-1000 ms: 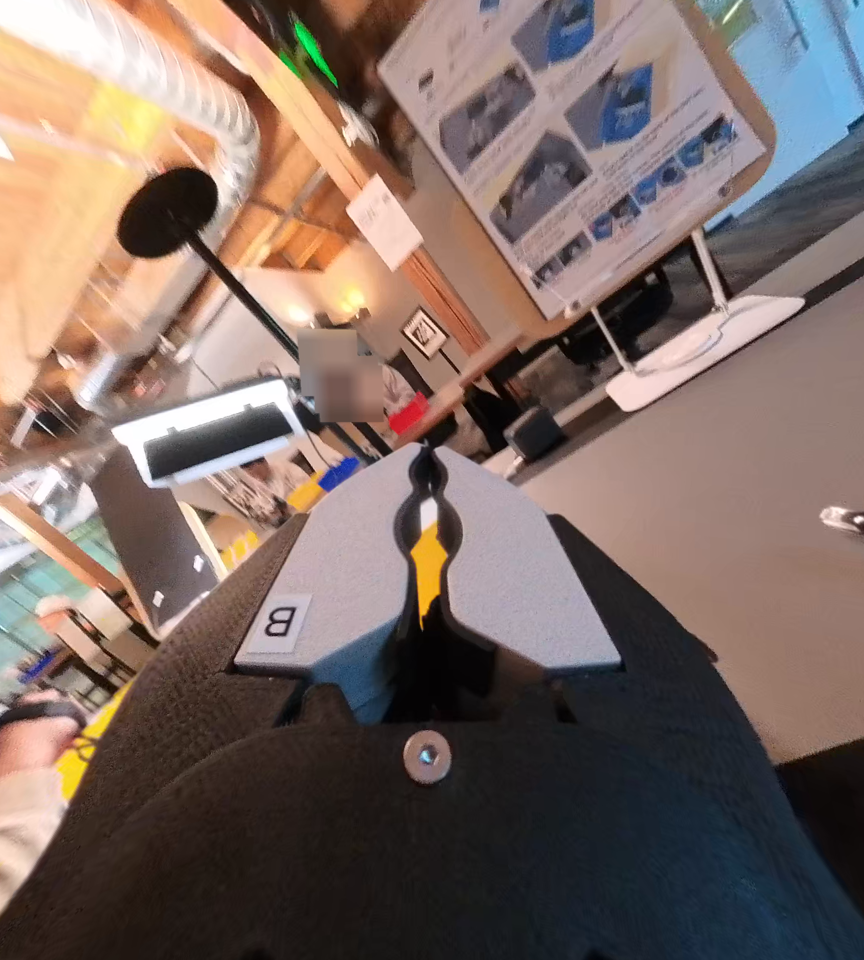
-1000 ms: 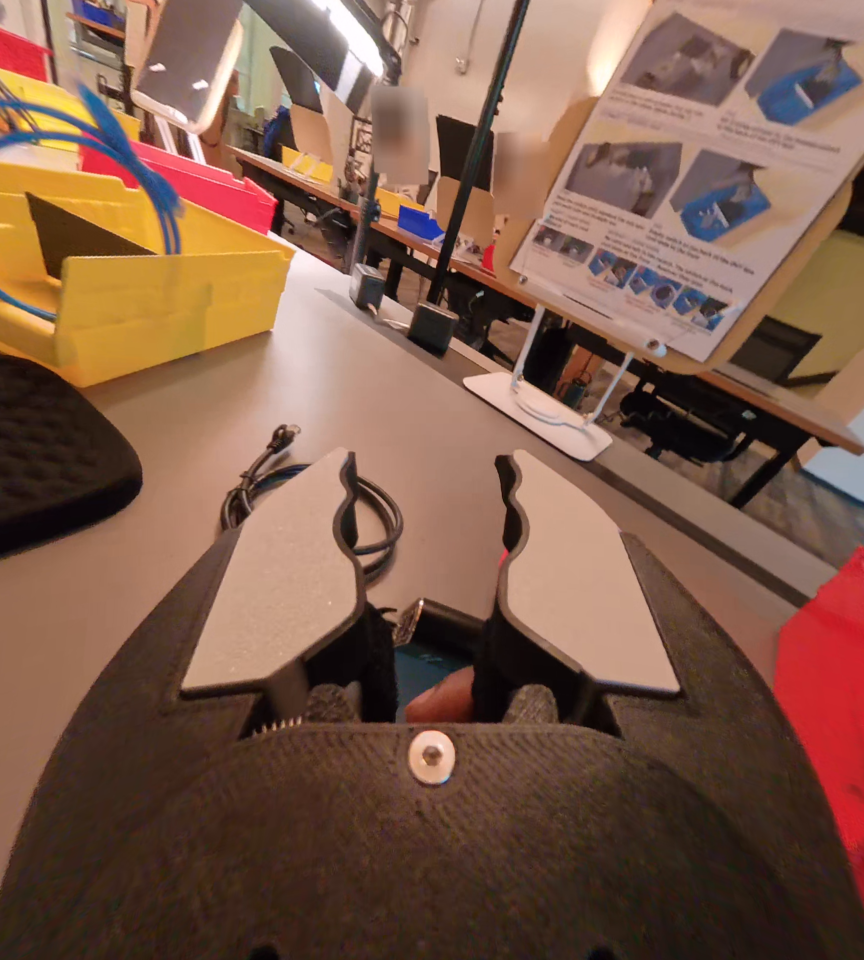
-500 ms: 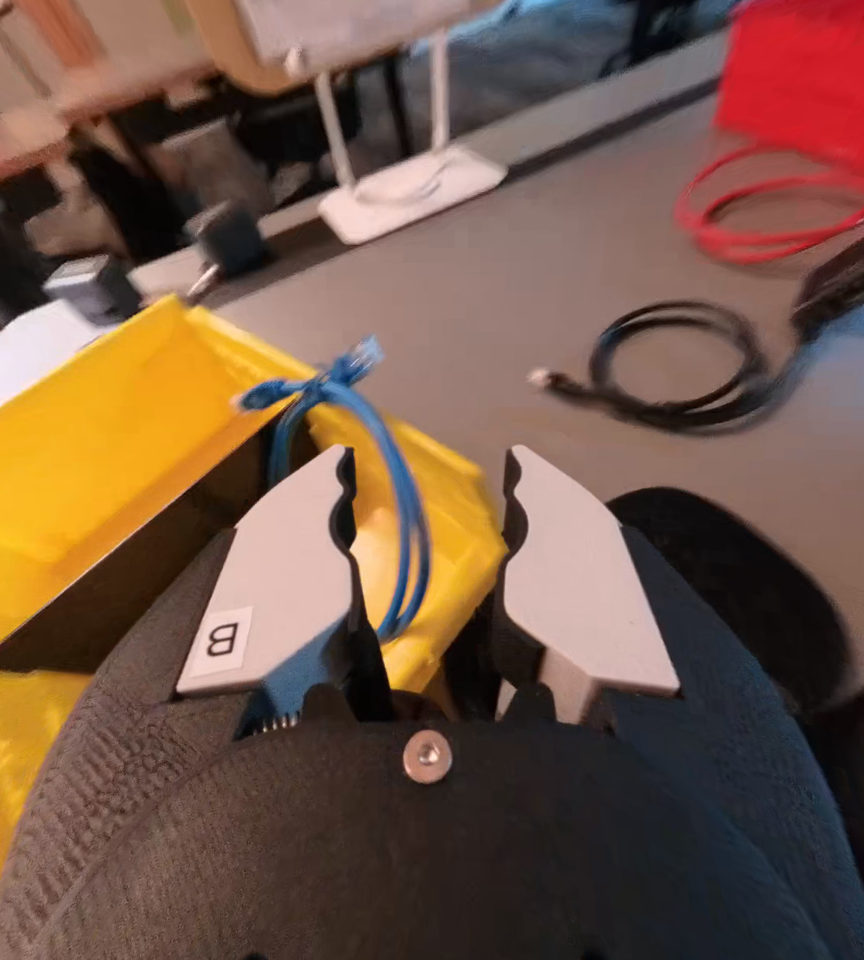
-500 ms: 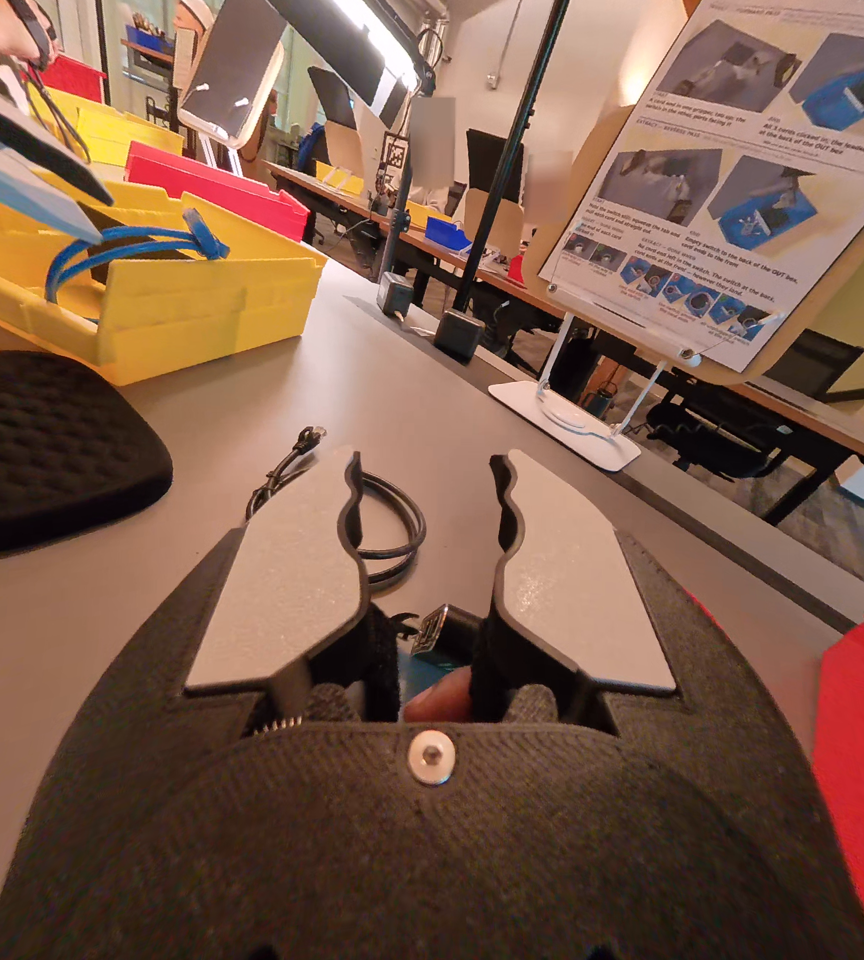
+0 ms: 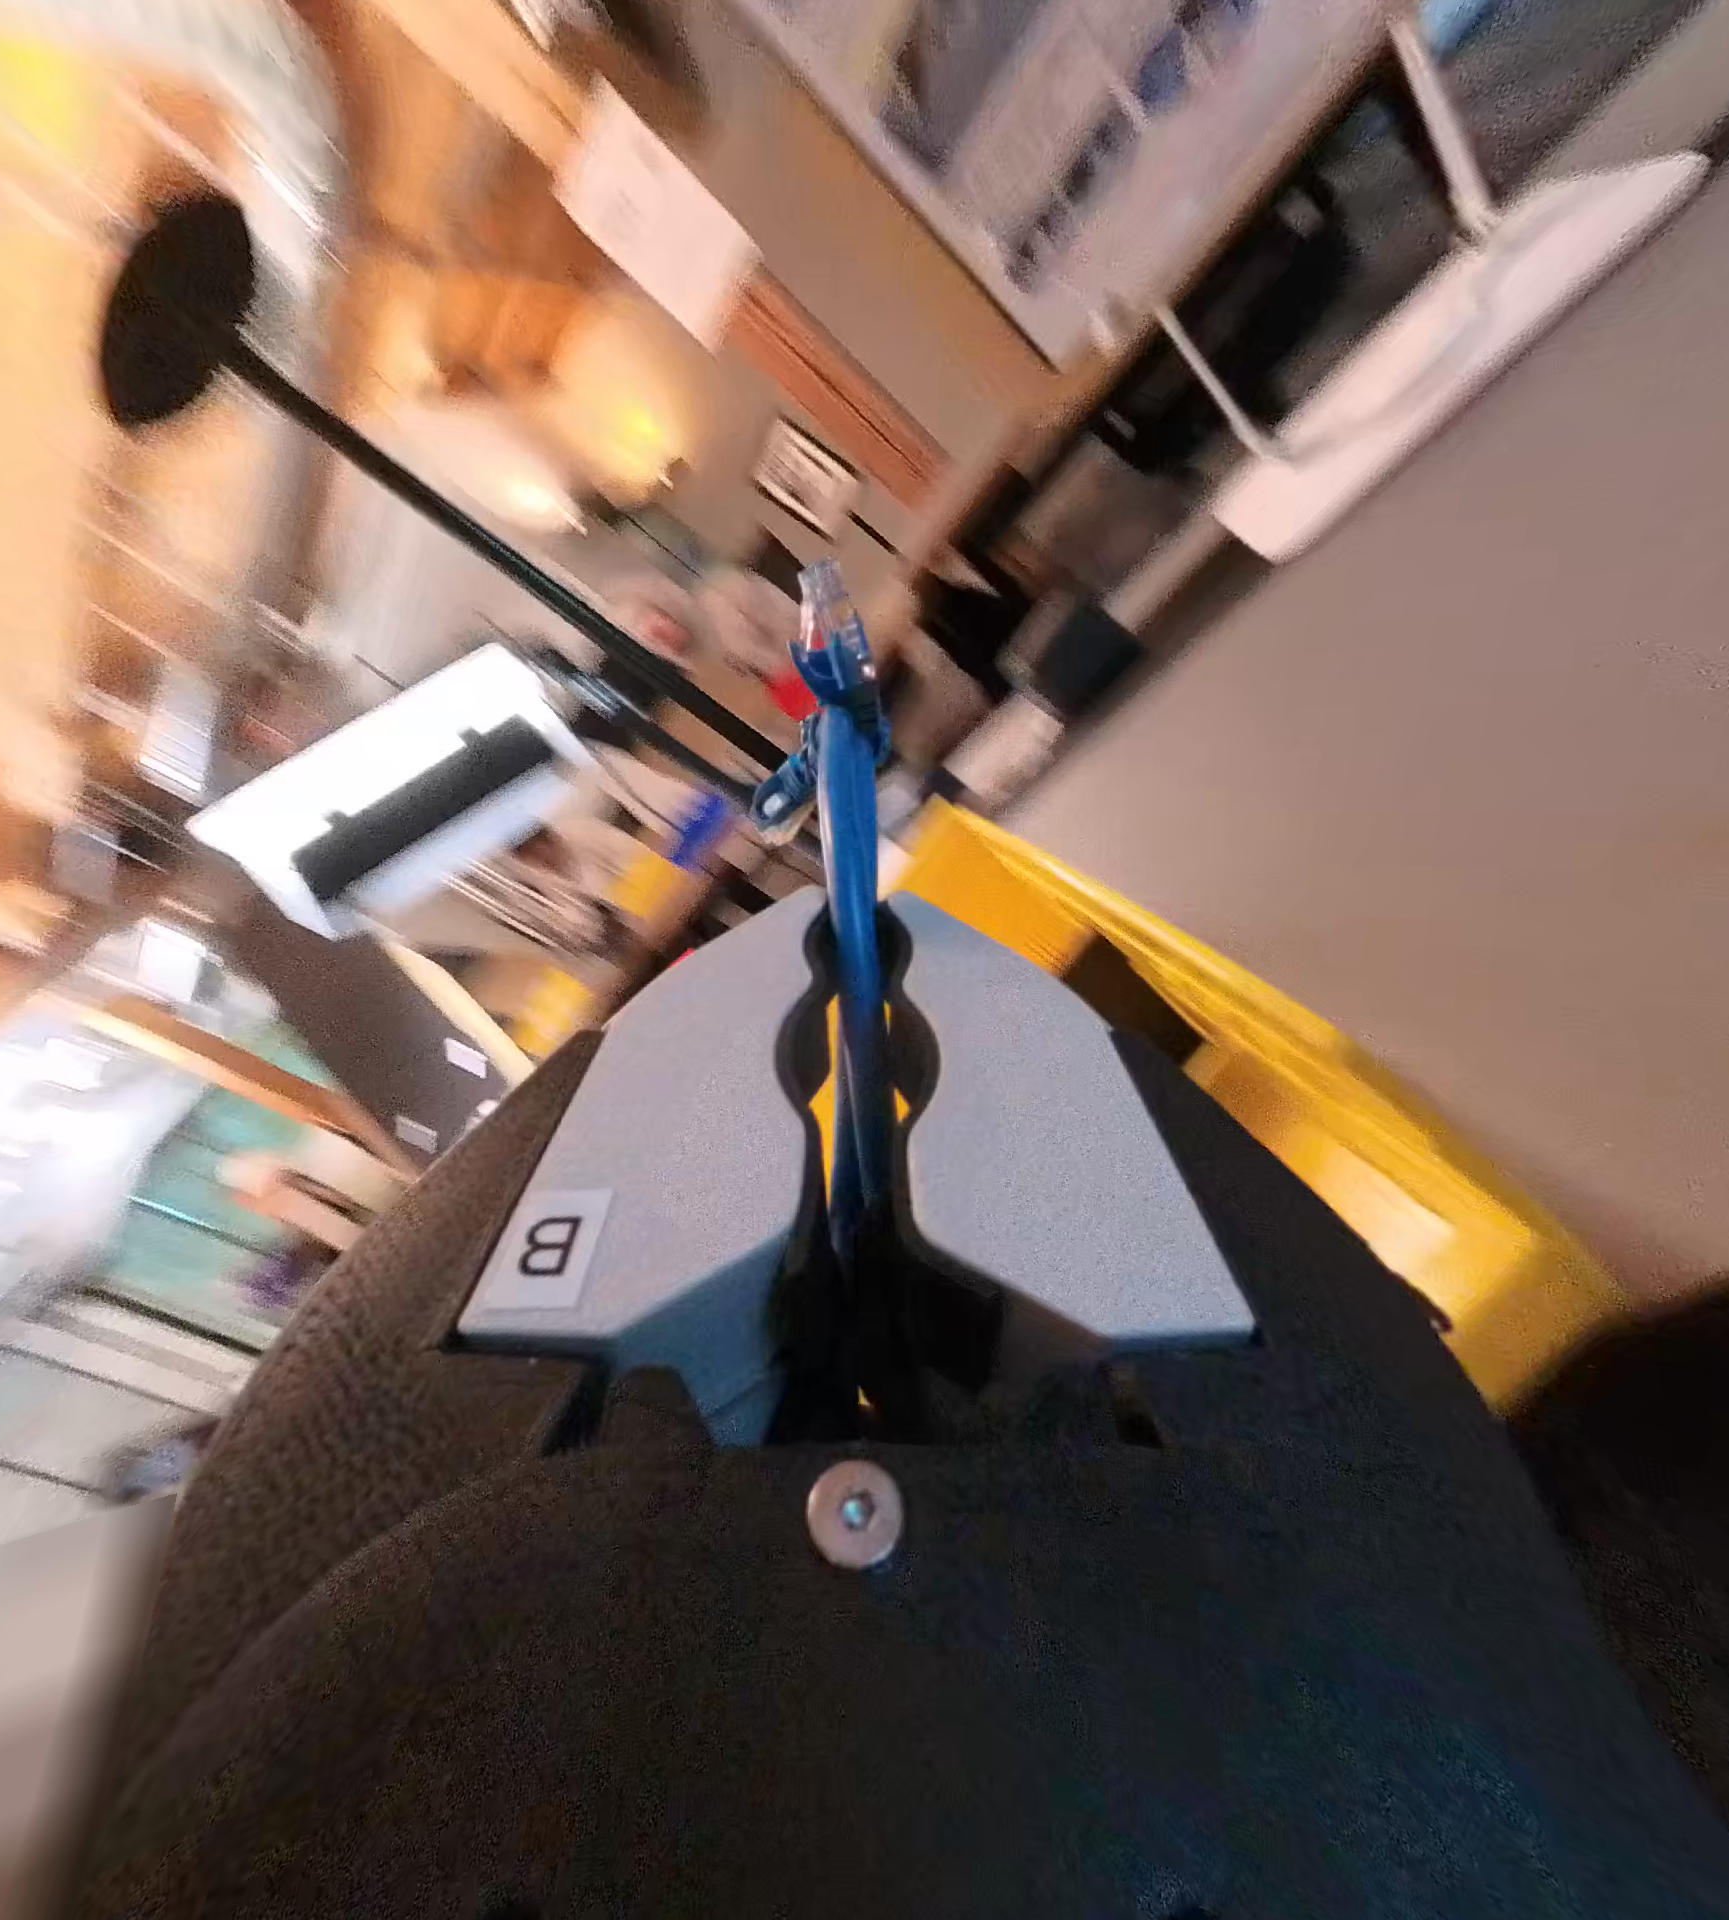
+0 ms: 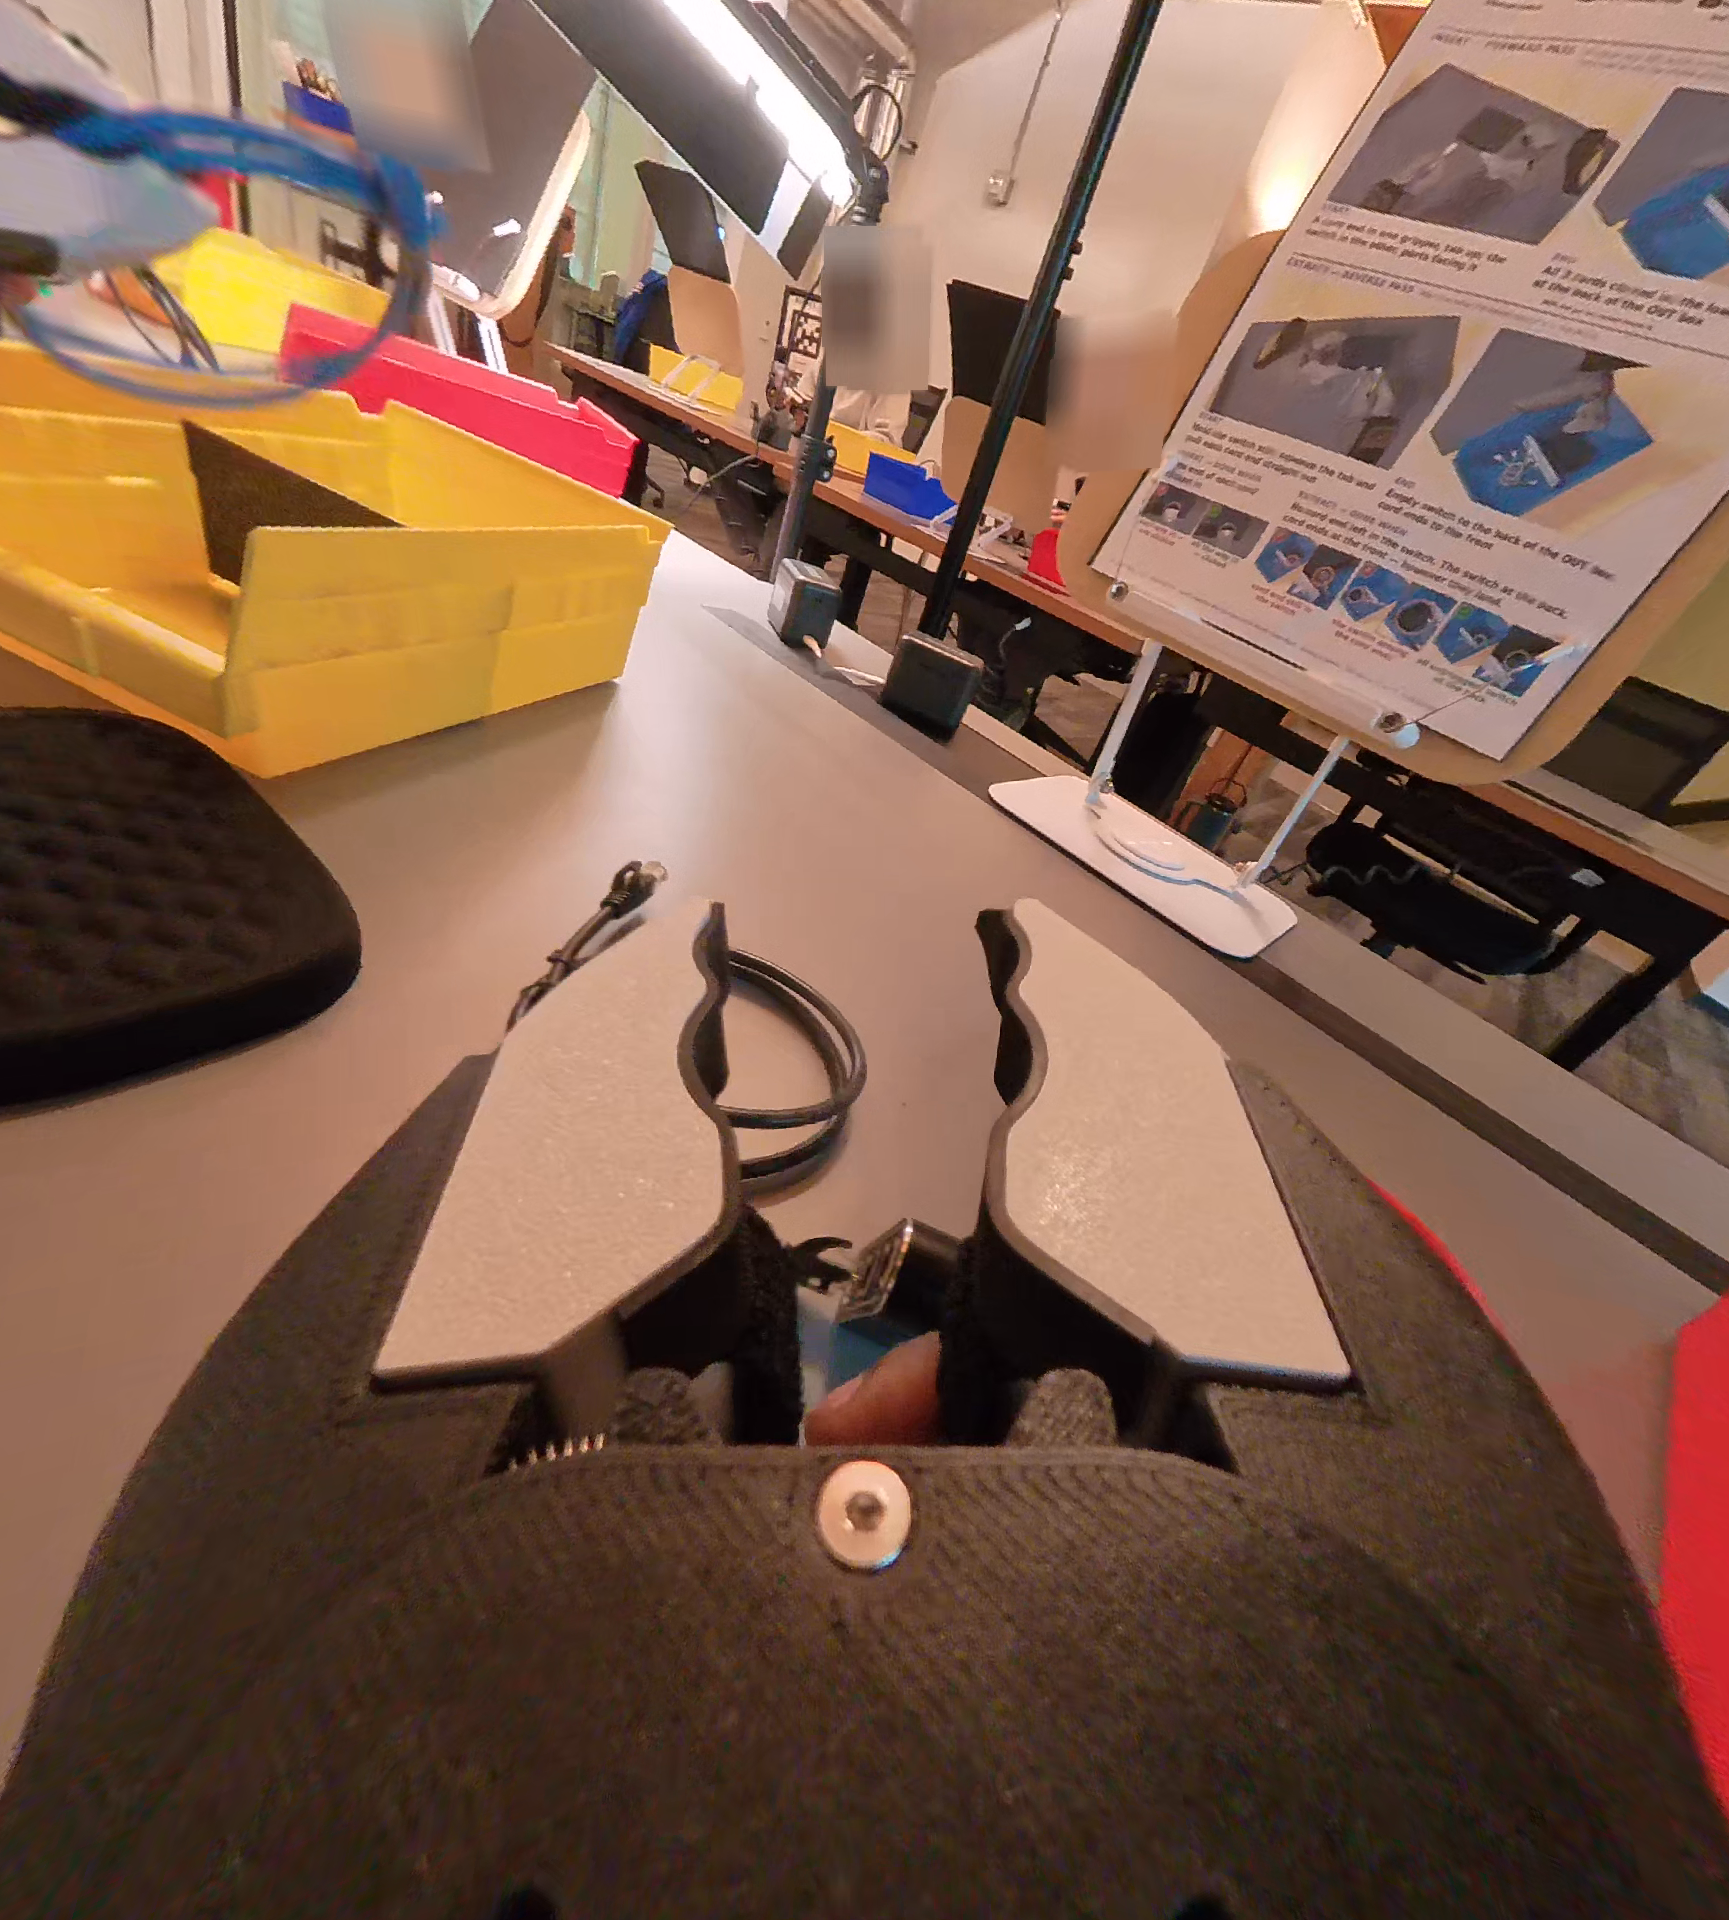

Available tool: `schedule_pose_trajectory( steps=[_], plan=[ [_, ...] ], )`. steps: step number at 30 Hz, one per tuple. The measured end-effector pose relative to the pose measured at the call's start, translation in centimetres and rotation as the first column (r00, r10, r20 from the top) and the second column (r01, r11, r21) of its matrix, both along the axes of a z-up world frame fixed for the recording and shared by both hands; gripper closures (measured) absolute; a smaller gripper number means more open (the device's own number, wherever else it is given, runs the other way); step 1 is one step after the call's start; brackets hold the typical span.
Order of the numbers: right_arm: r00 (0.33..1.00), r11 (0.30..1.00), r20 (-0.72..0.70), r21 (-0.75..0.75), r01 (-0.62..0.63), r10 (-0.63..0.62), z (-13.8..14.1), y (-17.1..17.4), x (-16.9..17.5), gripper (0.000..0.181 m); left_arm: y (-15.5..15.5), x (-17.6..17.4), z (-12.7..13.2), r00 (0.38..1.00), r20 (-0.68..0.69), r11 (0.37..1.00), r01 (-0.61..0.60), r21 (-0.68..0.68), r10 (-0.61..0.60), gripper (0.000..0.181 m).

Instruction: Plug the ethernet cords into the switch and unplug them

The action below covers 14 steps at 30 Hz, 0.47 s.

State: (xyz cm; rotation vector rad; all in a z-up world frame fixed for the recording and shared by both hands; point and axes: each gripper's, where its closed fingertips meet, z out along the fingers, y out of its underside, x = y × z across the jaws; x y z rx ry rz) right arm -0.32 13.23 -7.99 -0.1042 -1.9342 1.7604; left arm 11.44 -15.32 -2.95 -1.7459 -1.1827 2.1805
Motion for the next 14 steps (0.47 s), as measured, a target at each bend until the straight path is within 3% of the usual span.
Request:
schedule_pose_trajectory(
  steps=[2,4,7,10,14],
  plan=[
    [0.999,0.999,0.024,-0.020,-0.032,0.032,0.1,-0.3,0.5,0.133,2.7,0.1,2.6,0.995,-0.093,0.963,0.015,-0.268,-0.041,0.176],
    [0.992,0.992,0.077,-0.076,-0.098,0.104,0.5,-0.5,1.2,0.133,6.0,-0.3,3.2,0.984,-0.097,0.890,0.091,-0.447,-0.149,0.176],
    [0.921,0.929,0.200,-0.234,-0.285,0.333,1.7,-0.7,3.4,0.133,11.7,-1.4,1.3,0.899,0.022,0.764,0.384,-0.519,-0.437,0.176],
    [0.757,0.786,0.291,-0.432,-0.442,0.585,3.3,0.0,5.3,0.132,16.8,-1.0,0.2,0.679,0.032,0.627,0.694,-0.354,-0.733,0.176],
    [0.505,0.621,0.389,-0.636,-0.458,0.771,4.3,0.9,5.6,0.124,20.8,2.0,1.7,0.306,-0.156,0.332,0.926,-0.181,-0.939,0.176]
  ],
)
